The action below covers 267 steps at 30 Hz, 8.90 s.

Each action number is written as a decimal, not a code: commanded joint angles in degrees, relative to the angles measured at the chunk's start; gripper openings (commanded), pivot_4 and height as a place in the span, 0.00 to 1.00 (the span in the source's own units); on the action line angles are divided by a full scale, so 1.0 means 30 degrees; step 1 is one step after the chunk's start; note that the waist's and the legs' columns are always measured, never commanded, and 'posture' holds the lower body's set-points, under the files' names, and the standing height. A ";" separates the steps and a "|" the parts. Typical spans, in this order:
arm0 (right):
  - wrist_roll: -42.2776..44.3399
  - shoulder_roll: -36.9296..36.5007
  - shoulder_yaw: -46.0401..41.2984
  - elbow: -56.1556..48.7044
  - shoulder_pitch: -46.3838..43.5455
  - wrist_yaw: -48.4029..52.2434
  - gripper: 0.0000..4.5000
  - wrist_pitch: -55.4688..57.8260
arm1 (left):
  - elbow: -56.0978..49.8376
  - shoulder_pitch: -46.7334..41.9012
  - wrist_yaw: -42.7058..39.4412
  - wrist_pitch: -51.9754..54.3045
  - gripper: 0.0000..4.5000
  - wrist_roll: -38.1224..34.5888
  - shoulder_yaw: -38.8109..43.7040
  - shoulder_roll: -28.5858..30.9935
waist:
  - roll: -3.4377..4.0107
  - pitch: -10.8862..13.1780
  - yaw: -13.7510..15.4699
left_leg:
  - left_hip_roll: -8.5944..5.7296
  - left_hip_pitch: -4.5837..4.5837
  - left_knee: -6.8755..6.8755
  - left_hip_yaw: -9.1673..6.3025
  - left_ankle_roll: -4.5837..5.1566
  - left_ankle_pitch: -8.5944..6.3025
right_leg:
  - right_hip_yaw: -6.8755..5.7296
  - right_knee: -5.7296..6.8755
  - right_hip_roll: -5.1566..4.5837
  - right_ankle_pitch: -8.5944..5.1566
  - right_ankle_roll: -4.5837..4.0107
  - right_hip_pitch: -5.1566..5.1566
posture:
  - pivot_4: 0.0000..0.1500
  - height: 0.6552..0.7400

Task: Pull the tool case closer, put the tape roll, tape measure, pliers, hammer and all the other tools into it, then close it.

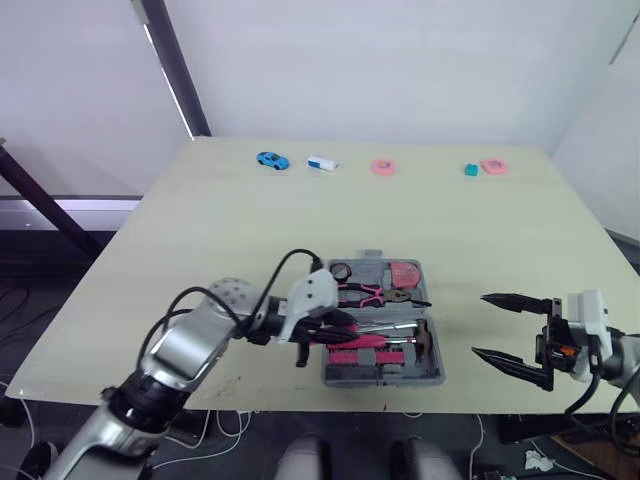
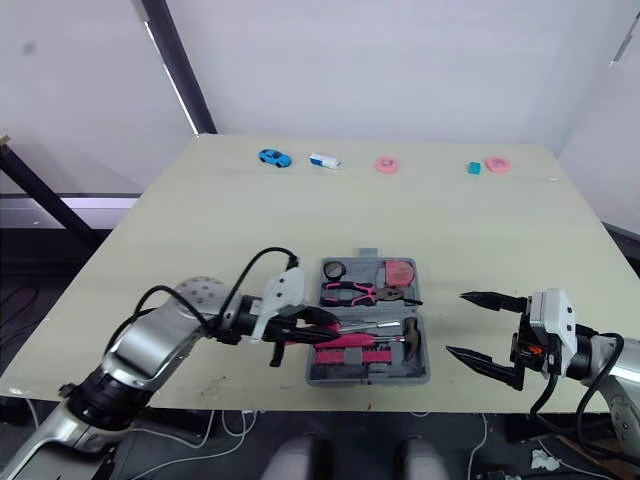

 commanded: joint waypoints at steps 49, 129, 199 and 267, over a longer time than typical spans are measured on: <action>0.0480 -0.1090 -0.1905 -0.0248 0.1915 0.1654 1.00 -0.0418 | 0.2964 -0.4409 0.1407 0.6818 0.11 0.3237 -0.7324 -0.5027 | 0.0005 -0.0004 0.0034 | -0.0116 -0.0022 0.0098 -0.0200 0.0009 0.0003 | 0.0146 0.0036 0.0041 -0.0025 0.0056 0.0061 | 1.00 0.99; -0.1317 0.2884 -0.3153 0.2688 0.4474 -0.3498 1.00 -0.2567 | 0.3832 1.0741 0.3877 -0.5001 0.93 -0.2661 1.4034 -0.1642 | 0.0044 0.0014 -0.0016 | 0.0045 0.0011 0.0229 -0.0142 -0.0006 -0.0007 | 0.0181 0.0235 -0.0029 -0.0059 0.0091 -0.0025 | 1.00 0.99; -0.9532 0.4564 0.7727 1.6812 -1.1563 -0.1784 0.01 -0.4338 | 1.8807 -0.2324 -0.2315 -0.9311 0.01 0.3631 0.3007 -0.5306 | 0.0001 0.0010 -0.0366 | 0.0004 -0.0012 0.0056 0.0175 0.0005 0.0003 | 0.0374 0.0246 0.0134 0.0043 0.0088 -0.0173 | 1.00 0.99; -0.4188 0.3135 0.2923 1.3299 -1.0686 -0.2712 0.28 0.6493 | 0.6035 0.2833 -0.1566 -0.4437 0.00 -0.0701 0.5836 -0.2500 | -0.0003 0.0009 -0.0556 | 0.0056 0.0006 0.0073 0.0194 0.0002 0.0001 | 0.0435 0.0292 0.0174 0.0043 0.0076 -0.0186 | 1.00 0.99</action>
